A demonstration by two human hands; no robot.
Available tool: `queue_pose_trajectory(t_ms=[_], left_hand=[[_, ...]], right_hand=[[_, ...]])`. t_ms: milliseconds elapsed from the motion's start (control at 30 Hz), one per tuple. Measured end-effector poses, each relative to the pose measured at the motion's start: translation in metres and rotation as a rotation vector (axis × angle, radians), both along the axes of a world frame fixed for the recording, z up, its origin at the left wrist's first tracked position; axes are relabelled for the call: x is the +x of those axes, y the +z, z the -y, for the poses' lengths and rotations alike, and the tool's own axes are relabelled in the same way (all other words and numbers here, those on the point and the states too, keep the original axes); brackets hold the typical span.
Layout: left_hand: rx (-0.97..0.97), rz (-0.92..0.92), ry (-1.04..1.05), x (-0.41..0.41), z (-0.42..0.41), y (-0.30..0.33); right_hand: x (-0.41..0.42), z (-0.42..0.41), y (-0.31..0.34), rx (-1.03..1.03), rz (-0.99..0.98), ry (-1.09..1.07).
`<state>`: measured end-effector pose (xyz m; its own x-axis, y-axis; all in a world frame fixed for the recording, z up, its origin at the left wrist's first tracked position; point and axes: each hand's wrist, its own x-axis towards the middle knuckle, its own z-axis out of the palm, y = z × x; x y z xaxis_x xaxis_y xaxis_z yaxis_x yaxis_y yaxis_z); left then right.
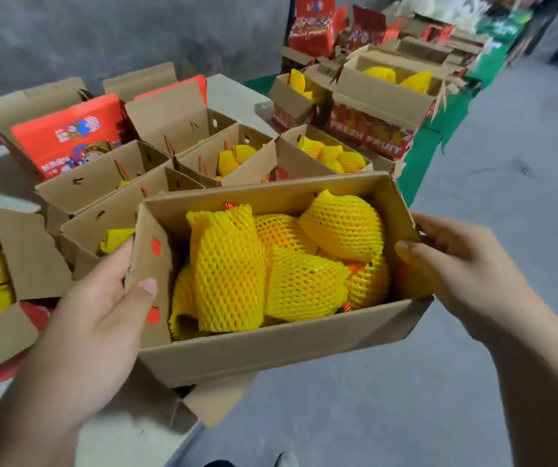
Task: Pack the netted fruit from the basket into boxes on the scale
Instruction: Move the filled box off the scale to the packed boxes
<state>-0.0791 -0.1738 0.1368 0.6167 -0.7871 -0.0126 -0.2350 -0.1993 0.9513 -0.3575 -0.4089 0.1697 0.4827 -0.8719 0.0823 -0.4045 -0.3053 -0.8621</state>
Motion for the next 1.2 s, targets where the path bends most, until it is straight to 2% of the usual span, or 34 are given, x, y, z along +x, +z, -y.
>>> queue_pose_trajectory(t_ms=[233,333,467,600,700,767,867,933,1000,1033,1100,1167,1200], left_hand=[[0.041,0.063,-0.038,0.01,0.122,0.007],[0.085,0.116,-0.127,0.036,0.19,0.008],[0.111,0.203,-0.276,0.08,0.296,-0.014],[0.171,0.237,-0.378,0.111,0.398,-0.058],[0.331,0.303,-0.334,0.124,0.438,-0.103],[0.458,0.337,-0.22,0.125,0.444,-0.127],[0.447,0.319,-0.027,0.104,0.434,-0.152],[0.425,0.244,0.119,0.069,0.421,-0.16],[0.415,-0.045,0.289,0.022,0.407,-0.163],[0.403,-0.227,0.34,0.0,0.404,-0.164],[0.395,-0.499,0.369,-0.032,0.407,-0.168],[0.338,-0.609,0.355,-0.04,0.416,-0.176],[0.302,-0.626,0.368,-0.038,0.42,-0.177]], right_hand=[[0.001,0.103,-0.005,0.066,0.036,-0.03],[0.009,0.141,-0.016,0.117,0.05,-0.094],[0.015,0.183,-0.042,0.245,0.062,-0.274],[0.041,0.216,-0.092,0.418,-0.035,-0.382],[0.077,0.218,-0.14,0.55,-0.106,-0.373],[0.096,0.216,-0.17,0.622,-0.13,-0.306],[0.106,0.243,-0.181,0.617,-0.271,-0.229],[0.1,0.278,-0.17,0.467,-0.6,-0.038],[0.096,0.316,-0.154,0.207,-0.919,0.078],[0.1,0.333,-0.146,0.097,-0.971,0.08],[0.117,0.359,-0.135,-0.076,-0.852,0.063],[0.147,0.372,-0.137,-0.175,-0.692,0.165],[0.164,0.376,-0.144,-0.186,-0.671,0.272]])
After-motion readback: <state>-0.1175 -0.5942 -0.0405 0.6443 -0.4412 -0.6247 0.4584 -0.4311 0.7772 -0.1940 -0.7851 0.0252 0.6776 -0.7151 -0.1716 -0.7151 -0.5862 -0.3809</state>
